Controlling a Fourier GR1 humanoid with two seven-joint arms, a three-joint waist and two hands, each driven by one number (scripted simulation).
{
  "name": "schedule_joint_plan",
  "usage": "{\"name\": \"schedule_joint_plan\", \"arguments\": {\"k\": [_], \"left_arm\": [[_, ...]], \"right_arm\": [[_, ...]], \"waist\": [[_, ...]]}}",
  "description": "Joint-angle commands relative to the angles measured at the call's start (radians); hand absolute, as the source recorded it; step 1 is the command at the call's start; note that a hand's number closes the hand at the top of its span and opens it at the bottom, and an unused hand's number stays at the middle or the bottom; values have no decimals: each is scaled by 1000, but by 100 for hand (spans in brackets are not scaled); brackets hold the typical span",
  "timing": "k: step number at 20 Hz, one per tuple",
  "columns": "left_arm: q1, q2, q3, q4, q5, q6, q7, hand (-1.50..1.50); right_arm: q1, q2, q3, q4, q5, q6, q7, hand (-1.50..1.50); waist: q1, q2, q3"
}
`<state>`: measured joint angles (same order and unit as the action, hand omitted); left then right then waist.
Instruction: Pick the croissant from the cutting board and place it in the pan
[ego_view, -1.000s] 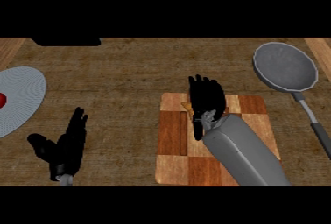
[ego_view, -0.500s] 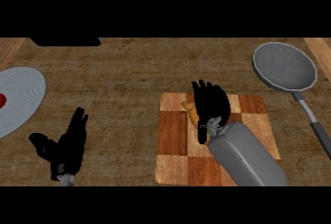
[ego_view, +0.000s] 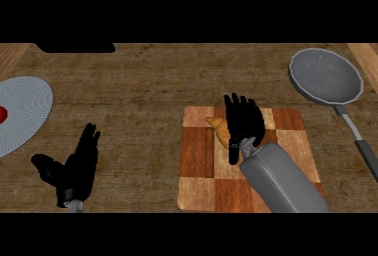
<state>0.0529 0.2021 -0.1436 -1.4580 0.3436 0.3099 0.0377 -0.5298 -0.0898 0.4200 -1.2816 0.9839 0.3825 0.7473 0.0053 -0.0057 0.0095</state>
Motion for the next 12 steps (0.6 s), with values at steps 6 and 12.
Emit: {"name": "schedule_joint_plan", "arguments": {"k": [6,12], "left_arm": [[-29,-3,27,67,14,-40,53,0],[-1,-45,1,29,-26,-18,54,0]], "right_arm": [[-8,1,42,131,70,-129,-210,150],[-26,-11,0,198,104,-157,-281,150]], "waist": [[2,8,-9],[2,8,-9]]}}
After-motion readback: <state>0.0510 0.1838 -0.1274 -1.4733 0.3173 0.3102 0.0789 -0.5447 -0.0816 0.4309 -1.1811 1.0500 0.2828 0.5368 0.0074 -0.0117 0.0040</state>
